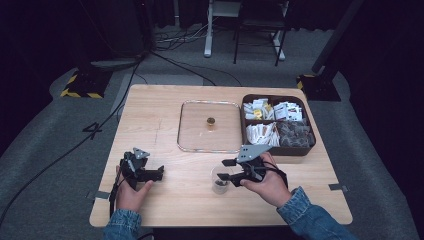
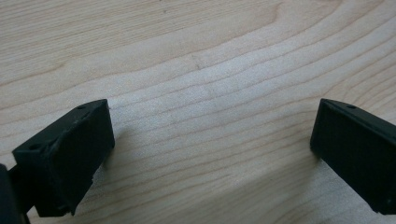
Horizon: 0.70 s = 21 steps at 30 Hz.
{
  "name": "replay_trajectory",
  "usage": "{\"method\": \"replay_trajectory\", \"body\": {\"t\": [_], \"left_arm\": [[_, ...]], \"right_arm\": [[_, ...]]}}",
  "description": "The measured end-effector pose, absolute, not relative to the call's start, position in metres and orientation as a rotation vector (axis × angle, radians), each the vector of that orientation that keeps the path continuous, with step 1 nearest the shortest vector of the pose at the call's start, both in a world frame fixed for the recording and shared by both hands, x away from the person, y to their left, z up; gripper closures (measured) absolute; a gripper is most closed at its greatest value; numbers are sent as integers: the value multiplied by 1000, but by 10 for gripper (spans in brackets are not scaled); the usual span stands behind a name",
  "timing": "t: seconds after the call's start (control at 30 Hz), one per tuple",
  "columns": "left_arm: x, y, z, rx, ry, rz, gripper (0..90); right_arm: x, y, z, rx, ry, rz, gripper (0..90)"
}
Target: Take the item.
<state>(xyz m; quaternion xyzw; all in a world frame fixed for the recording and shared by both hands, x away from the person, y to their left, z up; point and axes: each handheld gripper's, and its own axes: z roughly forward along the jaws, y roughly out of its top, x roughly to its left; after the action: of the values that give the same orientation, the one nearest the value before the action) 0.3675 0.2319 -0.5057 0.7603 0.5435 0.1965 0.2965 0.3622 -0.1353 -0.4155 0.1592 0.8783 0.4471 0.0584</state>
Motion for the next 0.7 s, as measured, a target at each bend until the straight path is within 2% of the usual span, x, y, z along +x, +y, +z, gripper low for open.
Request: {"method": "replay_trajectory", "body": {"t": [0.33,0.5,0.7], "left_arm": [[366,231,-506,2014,1459,526,1],[362,232,-506,2014,1462,530,1],[359,233,-506,2014,1462,529,1]], "right_arm": [[364,-146,-401,549,2603,1404,347],[366,-164,-390,632,2564,1414,239],[367,-192,-385,706,2534,1403,213]]}}
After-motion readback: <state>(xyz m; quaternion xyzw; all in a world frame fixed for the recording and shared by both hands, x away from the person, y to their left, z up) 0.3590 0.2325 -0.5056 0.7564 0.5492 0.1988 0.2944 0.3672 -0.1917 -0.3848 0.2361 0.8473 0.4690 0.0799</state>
